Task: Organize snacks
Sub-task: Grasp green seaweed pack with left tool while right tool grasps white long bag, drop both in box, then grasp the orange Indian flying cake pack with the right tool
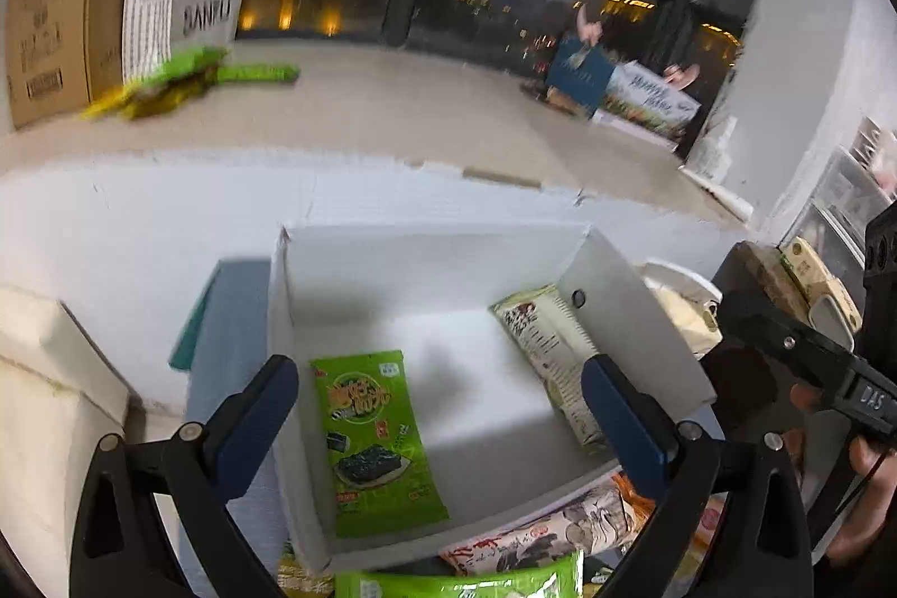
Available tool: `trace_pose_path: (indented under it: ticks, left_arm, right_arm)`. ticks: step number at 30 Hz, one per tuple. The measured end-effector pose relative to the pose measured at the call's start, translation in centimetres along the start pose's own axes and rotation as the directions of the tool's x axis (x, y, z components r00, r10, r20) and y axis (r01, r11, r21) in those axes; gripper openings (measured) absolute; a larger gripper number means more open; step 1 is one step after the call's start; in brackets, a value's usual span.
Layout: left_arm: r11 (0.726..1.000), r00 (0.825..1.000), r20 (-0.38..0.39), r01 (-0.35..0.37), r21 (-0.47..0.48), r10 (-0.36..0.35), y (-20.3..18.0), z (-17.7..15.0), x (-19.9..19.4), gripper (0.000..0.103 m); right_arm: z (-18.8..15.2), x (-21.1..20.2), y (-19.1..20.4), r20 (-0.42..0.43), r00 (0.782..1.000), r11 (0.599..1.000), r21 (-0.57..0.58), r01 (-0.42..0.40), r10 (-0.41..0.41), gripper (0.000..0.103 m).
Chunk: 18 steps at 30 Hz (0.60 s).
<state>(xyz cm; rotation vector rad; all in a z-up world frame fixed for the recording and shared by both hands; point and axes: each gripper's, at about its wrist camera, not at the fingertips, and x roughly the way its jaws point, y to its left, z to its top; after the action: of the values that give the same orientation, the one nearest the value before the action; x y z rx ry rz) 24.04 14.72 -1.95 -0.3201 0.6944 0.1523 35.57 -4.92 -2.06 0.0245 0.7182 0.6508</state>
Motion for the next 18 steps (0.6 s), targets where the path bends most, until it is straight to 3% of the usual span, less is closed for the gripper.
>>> trace_pose_path:
  ticks: [9,18]
  left_arm:
    - [0.995,0.981,0.192,0.018,0.100,-0.037,-1.2,-4.6,-8.8,0.103]
    - [0.987,0.980,0.152,0.112,0.112,-0.128,-2.3,-12.6,-15.2,0.103]
  right_arm:
    - [-5.1,-8.1,1.8,0.148,0.974,0.984,-0.073,-0.162,0.171,0.103]
    - [-12.4,-14.8,1.5,0.124,0.966,0.972,-0.097,-0.214,0.225,0.103]
